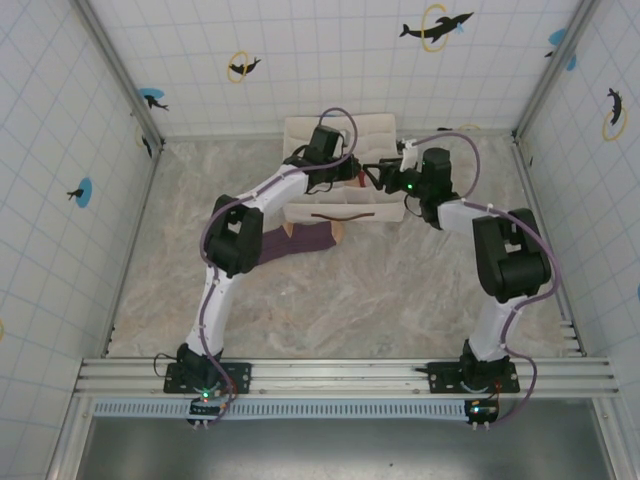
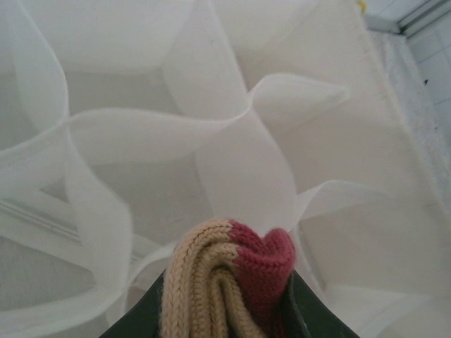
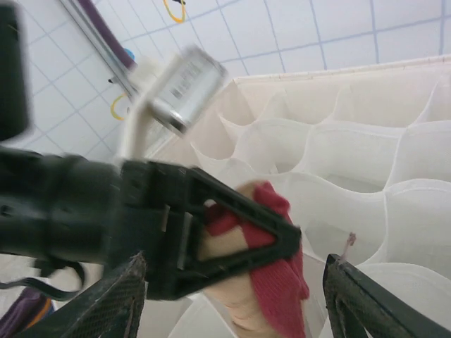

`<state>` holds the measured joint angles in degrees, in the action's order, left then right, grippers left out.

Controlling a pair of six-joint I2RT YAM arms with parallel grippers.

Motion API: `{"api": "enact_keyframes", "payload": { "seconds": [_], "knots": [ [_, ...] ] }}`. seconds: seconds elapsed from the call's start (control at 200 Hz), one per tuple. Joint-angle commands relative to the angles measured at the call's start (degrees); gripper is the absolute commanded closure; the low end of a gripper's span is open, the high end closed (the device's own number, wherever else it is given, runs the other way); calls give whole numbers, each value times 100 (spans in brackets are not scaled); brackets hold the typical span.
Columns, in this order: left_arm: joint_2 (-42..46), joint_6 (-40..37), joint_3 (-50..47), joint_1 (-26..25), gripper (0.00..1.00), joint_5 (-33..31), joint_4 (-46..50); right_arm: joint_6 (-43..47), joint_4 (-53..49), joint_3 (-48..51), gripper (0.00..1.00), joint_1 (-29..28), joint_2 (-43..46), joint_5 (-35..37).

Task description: Roll the socks

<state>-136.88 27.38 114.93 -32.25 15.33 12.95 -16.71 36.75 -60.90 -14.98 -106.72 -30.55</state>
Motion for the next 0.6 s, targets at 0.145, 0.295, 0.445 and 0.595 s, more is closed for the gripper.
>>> {"api": "enact_keyframes", "payload": {
  "seconds": [0.145, 0.295, 0.445, 0.595],
  "knots": [
    [6, -504, 7, -76, 100, -189, -49, -117, 77, 334, 32, 24, 424, 15],
    [162, -1104, -189, -246, 100, -478, -134, -141, 134, 569, 32, 31, 640, 107],
    [163, -1679, -185, -503, 96, -897, -135, -70, -32, 688, 32, 39, 787, 214],
    [162, -1728, -239, -555, 78, -940, -191, -24, -110, 863, 32, 73, 961, 316]
  ]
}}
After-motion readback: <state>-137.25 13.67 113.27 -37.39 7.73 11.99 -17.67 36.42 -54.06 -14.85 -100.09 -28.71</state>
